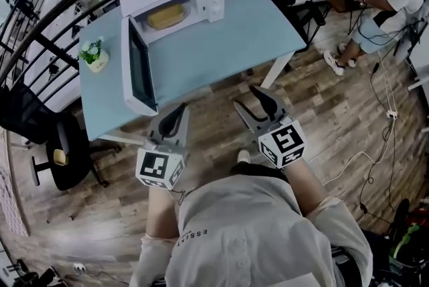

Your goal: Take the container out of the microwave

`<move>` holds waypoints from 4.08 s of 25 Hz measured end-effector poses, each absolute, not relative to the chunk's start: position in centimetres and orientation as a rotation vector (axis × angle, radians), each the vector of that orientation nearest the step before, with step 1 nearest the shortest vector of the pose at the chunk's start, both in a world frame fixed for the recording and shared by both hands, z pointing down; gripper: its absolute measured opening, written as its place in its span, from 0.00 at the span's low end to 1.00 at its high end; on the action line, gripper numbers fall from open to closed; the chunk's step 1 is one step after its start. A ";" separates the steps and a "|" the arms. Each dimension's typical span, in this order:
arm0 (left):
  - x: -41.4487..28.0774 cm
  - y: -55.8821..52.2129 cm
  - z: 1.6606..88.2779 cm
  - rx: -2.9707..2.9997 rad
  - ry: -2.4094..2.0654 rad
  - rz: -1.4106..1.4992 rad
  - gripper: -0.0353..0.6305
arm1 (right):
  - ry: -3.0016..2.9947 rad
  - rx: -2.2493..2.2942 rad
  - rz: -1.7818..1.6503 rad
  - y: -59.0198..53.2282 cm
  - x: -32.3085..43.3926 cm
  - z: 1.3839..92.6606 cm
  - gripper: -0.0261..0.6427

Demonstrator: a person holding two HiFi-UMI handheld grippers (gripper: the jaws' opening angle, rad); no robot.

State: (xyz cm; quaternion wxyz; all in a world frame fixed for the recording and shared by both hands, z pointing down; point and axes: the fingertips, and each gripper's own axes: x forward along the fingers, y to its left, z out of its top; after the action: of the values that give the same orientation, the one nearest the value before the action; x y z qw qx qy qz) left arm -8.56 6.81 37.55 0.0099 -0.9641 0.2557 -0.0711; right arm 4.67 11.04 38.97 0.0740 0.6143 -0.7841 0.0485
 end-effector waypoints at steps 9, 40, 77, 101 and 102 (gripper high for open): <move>-0.7 2.6 37.9 -2.964 0.955 -0.270 0.06 | -2.456 1.619 0.132 5.0 11.2 39.4 0.36; -3.0 -22.2 41.2 -2.905 1.365 -0.311 0.06 | -2.230 0.802 -0.068 -31.4 4.3 50.4 0.36; -7.4 -22.2 42.2 -2.785 1.723 -0.321 0.06 | -1.841 0.382 -0.417 -39.2 1.5 58.8 0.08; -3.1 -12.9 40.4 -2.762 1.693 -0.302 0.06 | -2.259 0.491 -0.261 -19.0 6.5 48.9 0.08; -2.9 -12.7 40.3 -2.758 1.689 -0.305 0.06 | -2.286 0.522 -0.251 -18.5 6.8 48.1 0.08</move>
State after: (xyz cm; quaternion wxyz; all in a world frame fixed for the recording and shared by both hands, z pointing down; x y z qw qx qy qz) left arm -2.94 -12.70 40.34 -0.0535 -0.8478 0.5192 -0.0936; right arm 6.77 -18.47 48.06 0.3816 0.2045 -0.8960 -0.0982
